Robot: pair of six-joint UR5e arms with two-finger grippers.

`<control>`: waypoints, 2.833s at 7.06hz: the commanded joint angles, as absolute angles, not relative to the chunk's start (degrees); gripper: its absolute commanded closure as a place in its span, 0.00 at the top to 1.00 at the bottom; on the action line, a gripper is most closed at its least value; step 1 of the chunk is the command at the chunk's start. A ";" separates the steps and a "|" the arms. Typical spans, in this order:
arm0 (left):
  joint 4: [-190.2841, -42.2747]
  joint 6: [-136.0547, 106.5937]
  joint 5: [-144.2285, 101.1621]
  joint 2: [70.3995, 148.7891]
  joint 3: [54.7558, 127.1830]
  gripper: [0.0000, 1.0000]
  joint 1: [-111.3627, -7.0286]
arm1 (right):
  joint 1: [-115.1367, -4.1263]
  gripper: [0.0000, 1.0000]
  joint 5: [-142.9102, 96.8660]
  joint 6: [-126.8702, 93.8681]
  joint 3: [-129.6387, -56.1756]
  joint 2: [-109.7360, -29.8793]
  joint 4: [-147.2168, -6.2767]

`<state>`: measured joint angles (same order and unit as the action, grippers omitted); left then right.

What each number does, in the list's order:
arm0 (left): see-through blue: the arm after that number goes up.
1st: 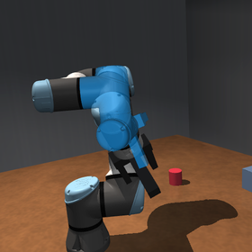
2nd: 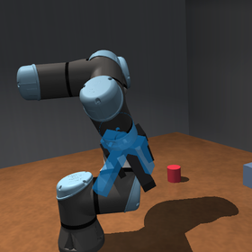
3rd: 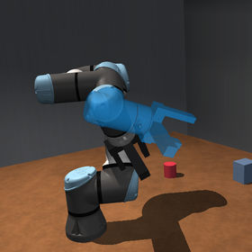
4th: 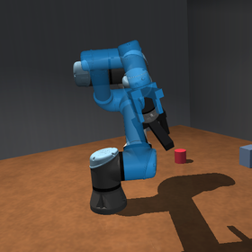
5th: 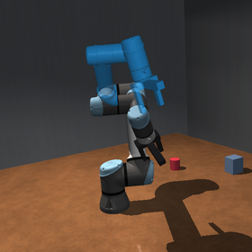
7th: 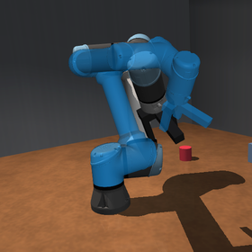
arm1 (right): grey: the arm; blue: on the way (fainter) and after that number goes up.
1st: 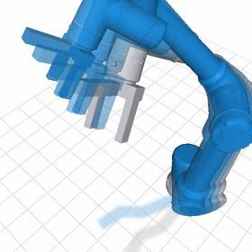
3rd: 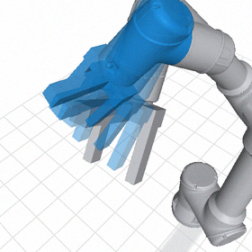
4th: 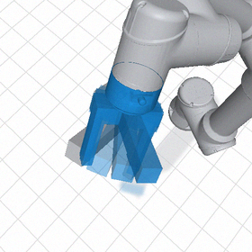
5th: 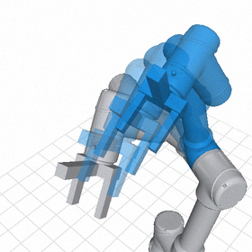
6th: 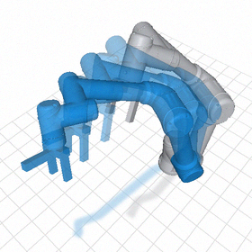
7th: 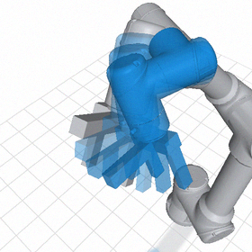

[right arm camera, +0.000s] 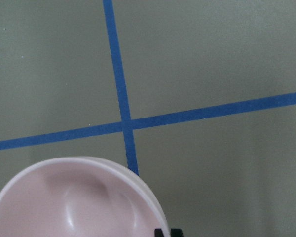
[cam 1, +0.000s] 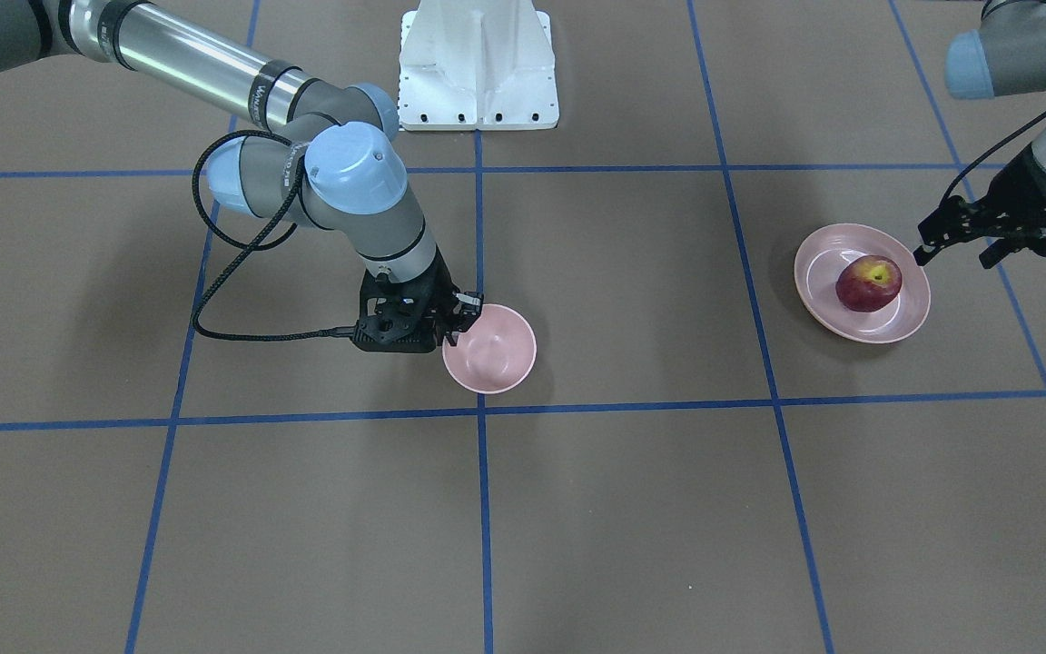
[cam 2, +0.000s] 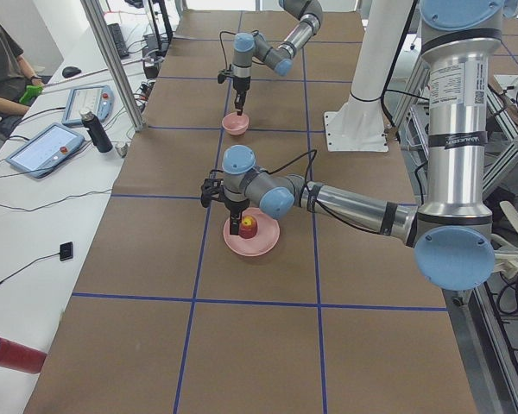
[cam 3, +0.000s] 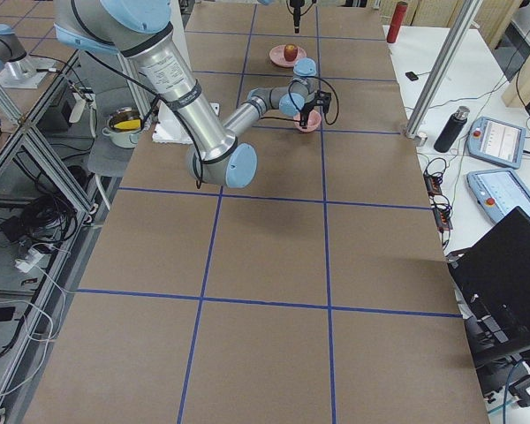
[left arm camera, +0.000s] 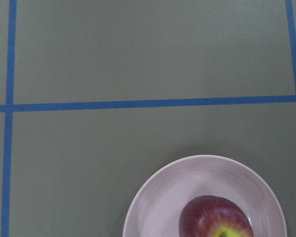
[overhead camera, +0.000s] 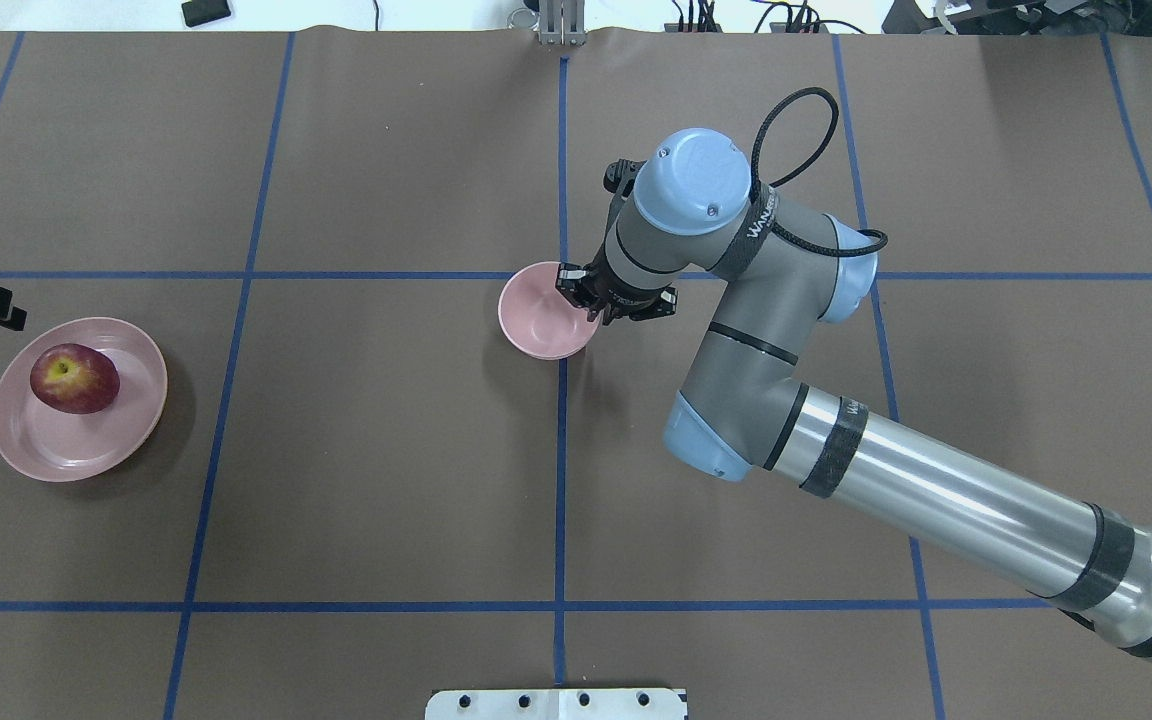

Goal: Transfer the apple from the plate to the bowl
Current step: 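Carry the pink bowl with the right gripper to the table center and release, then grasp the red apple from the plate with the left gripper while the right gripper withdraws, then carry the red apple with the left gripper over the pink bowl and lower it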

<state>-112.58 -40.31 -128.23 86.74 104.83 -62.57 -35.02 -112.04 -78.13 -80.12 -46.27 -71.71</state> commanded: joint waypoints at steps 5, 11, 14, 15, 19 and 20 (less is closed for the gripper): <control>-112.67 -48.25 -118.05 88.42 103.02 0.98 -50.55 | -41.82 1.00 -120.05 -77.79 -91.11 -53.13 -72.07; -116.54 -49.31 -118.73 89.30 98.70 0.00 -50.27 | -46.84 1.00 -122.78 -68.24 -103.59 -70.97 -72.07; -109.70 -59.06 -124.45 98.02 106.87 0.00 -50.28 | -53.49 1.00 -126.45 -52.64 -107.48 -83.53 -71.37; -107.34 -66.81 -124.28 105.57 106.18 0.00 -48.79 | -57.44 1.00 -128.91 -44.03 -107.14 -87.15 -71.37; -98.35 -83.92 -112.43 140.01 83.42 0.00 -37.88 | -65.39 1.00 -129.73 -27.34 -104.95 -93.95 -71.37; -99.05 -85.85 -109.28 145.49 75.32 0.00 -37.27 | -65.39 1.00 -129.73 -27.33 -104.94 -94.39 -71.37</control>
